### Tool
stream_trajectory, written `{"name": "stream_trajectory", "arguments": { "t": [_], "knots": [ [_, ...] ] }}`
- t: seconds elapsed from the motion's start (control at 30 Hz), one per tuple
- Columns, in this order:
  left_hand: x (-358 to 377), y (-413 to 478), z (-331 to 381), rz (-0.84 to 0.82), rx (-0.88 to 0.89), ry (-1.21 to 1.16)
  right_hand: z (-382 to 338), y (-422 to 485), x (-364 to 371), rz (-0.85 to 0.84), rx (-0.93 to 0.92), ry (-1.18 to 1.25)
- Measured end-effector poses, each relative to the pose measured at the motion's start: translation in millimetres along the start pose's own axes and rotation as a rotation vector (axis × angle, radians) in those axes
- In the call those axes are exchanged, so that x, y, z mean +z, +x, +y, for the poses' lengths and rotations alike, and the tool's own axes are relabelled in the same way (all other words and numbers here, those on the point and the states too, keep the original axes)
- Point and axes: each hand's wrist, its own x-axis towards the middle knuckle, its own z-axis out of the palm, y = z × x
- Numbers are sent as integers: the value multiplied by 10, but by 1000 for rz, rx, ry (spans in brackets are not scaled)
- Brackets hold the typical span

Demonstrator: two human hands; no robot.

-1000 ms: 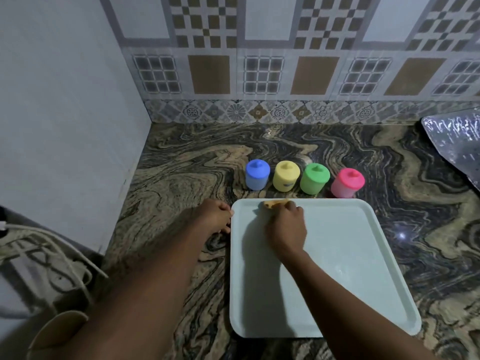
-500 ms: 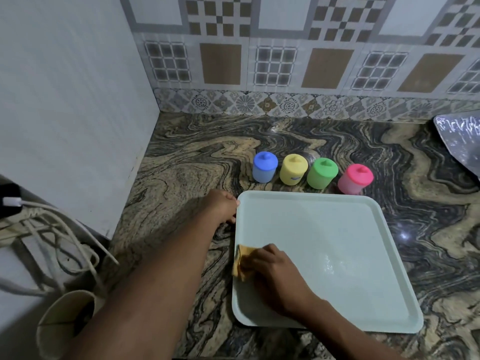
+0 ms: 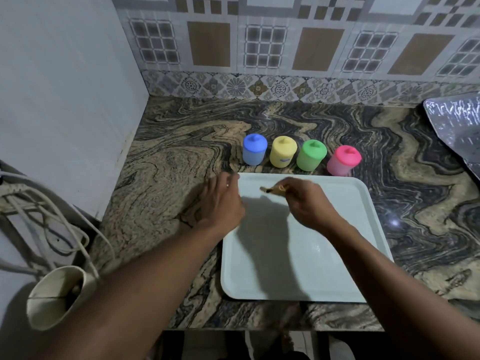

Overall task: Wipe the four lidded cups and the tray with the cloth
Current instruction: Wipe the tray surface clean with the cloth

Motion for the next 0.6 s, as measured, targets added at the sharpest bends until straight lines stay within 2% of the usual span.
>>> {"name": "stream_trajectory", "arguments": {
  "t": [0.03, 0.1, 0.17, 0.27, 0.43, 0.5, 0.6],
  "knots": [
    [49, -37, 13, -29, 93, 49, 46, 96, 37, 6, 5, -81],
    [113, -64, -3, -131, 223, 109, 144, 108, 209, -94, -45, -270],
    [193, -95, -39, -226, 243, 139, 219, -130, 427, -138, -85, -358],
    [254, -135, -30, -250, 219, 148, 245, -711, 608, -86, -163, -379],
    [247, -149, 11, -233, 180, 154, 169, -1643, 555, -212, -343, -316],
    [228, -148, 64, -257, 145, 157, 121, -1777, 467, -293, -280, -261],
    [169, -125, 212, -294, 103, 213, 153, -1618, 87, -411, -125, 13]
  ]
}}
